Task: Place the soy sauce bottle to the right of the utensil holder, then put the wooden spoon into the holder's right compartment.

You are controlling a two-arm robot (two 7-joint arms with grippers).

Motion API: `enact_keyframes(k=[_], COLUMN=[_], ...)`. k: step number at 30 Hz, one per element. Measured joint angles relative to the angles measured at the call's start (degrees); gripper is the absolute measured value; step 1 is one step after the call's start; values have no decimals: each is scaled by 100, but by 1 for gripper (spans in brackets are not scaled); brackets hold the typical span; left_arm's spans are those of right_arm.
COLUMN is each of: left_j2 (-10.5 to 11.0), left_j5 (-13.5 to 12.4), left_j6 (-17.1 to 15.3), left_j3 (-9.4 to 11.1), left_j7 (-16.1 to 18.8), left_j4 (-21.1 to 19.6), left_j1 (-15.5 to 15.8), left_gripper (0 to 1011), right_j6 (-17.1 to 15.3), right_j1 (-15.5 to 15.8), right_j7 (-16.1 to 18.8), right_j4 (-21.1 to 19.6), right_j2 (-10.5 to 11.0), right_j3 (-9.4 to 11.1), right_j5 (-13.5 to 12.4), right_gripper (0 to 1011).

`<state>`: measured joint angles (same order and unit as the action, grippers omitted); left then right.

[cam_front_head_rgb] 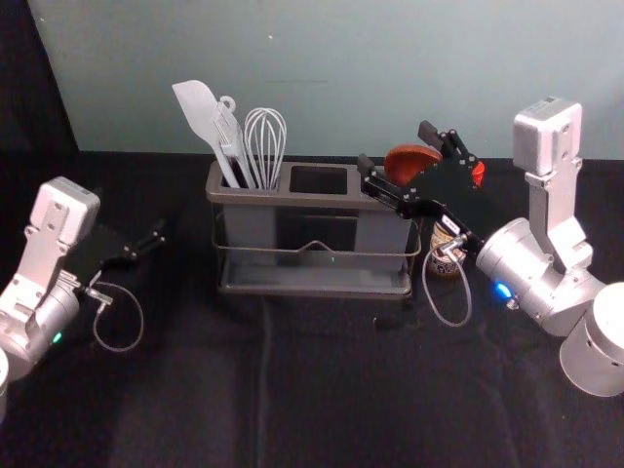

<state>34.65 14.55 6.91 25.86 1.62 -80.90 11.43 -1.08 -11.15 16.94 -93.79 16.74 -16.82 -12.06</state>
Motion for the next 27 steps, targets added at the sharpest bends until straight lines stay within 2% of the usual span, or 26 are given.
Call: enact_keyframes(k=[4, 10, 13, 18, 23, 27], left_j2=[0, 0, 0, 0, 0, 0], left_j5=[0, 0, 0, 0, 0, 0], left_j6=[0, 0, 0, 0, 0, 0], left_j3=[0, 0, 0, 0, 0, 0], left_j7=[0, 0, 0, 0, 0, 0], left_j4=[0, 0, 0, 0, 0, 0], left_j1=[0, 0, 0, 0, 0, 0], left_gripper=[1005, 1005, 1005, 1005, 1005, 1005], right_j6=[1, -84, -155, -247, -422, -508], right_j1=[-1, 36, 124, 269, 621, 1068], right_j7=[0, -261, -526, -750, -1017, -1236], right_j4=[0, -317, -585, -899, -1427, -1864], right_j2=[0, -3, -46, -90, -99, -101], right_j3=[0, -27, 16, 91, 232, 435], right_j5=[2, 375, 662, 885, 1143, 1277], right_gripper=[1004, 1004, 1004, 1004, 1004, 1004])
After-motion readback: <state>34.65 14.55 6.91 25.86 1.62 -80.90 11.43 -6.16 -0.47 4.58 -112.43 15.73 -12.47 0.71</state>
